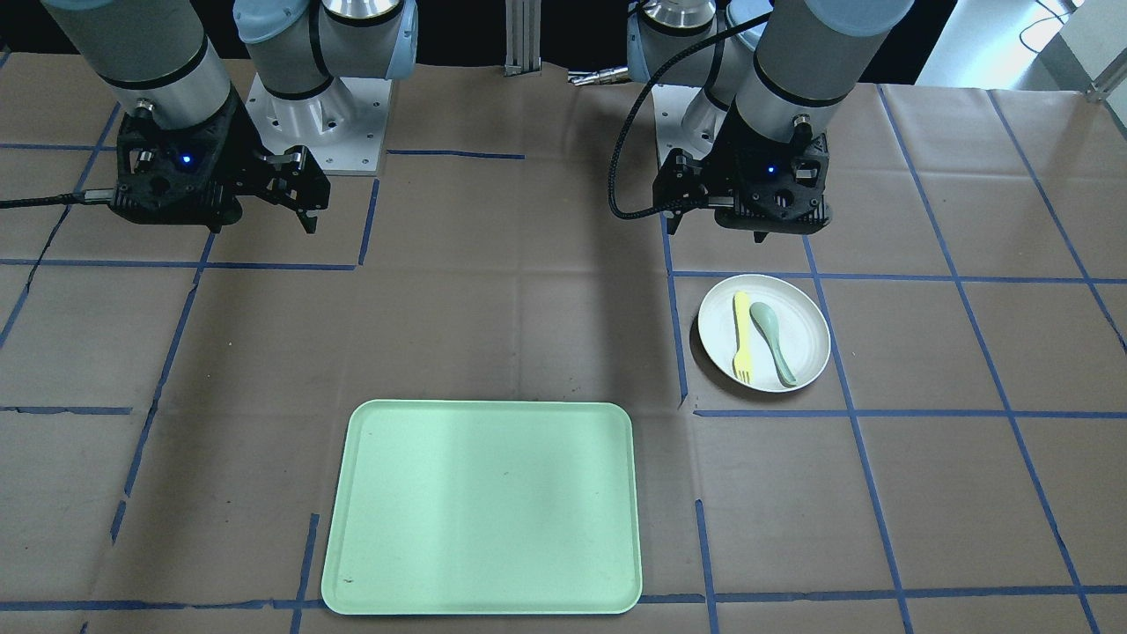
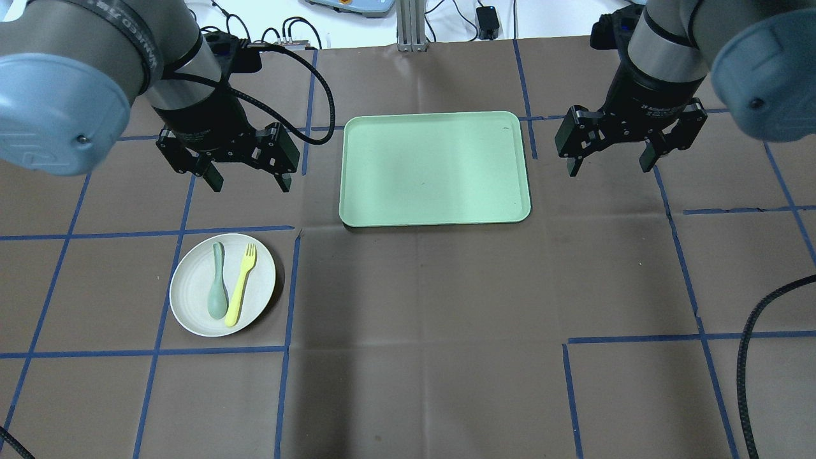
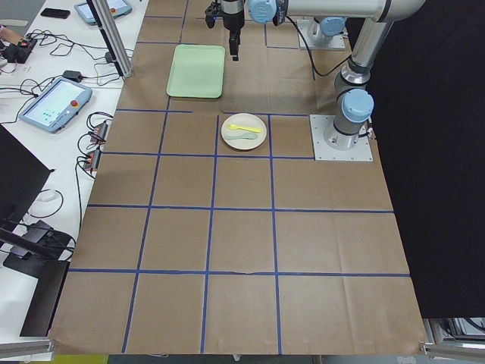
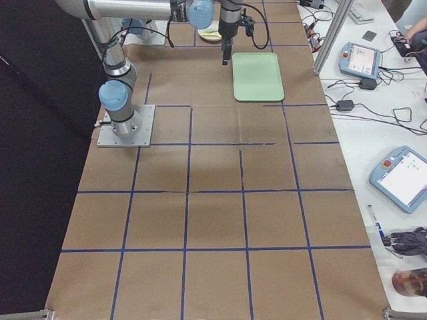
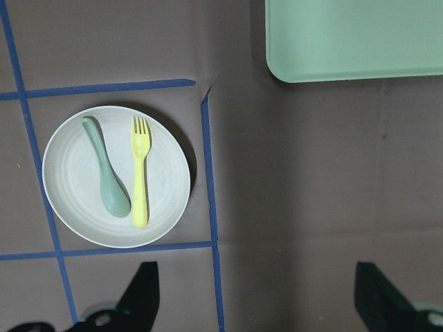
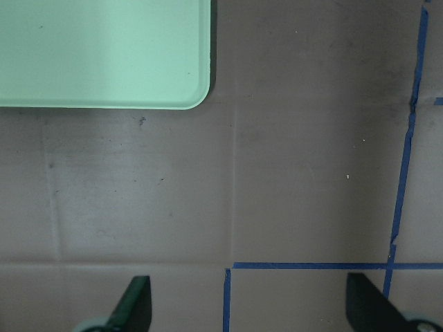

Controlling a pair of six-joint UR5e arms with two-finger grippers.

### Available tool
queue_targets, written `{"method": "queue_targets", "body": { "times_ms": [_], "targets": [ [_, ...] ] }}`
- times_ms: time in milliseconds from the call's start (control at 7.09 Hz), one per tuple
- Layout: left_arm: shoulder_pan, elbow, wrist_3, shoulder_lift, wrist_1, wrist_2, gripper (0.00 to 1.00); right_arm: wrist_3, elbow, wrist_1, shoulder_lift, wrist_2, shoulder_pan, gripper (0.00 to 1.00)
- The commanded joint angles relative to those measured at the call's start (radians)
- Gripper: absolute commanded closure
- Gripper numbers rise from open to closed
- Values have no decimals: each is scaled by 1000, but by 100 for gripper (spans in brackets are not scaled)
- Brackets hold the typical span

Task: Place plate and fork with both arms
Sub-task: 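Move the left gripper down toward the white plate's rim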

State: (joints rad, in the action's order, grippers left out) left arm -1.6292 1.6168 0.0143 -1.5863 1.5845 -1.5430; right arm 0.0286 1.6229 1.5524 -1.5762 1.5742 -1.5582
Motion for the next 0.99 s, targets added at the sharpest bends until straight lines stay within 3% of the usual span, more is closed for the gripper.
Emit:
{"method": "queue_targets", "body": {
  "times_ms": [0, 846],
  "targets": [
    [3, 9, 4, 3, -12, 0, 0, -1, -1, 0, -1, 0, 0, 0],
    [35, -5, 6, -1, -12, 4, 0, -1, 0, -2, -1, 0, 0, 0]
  ]
}}
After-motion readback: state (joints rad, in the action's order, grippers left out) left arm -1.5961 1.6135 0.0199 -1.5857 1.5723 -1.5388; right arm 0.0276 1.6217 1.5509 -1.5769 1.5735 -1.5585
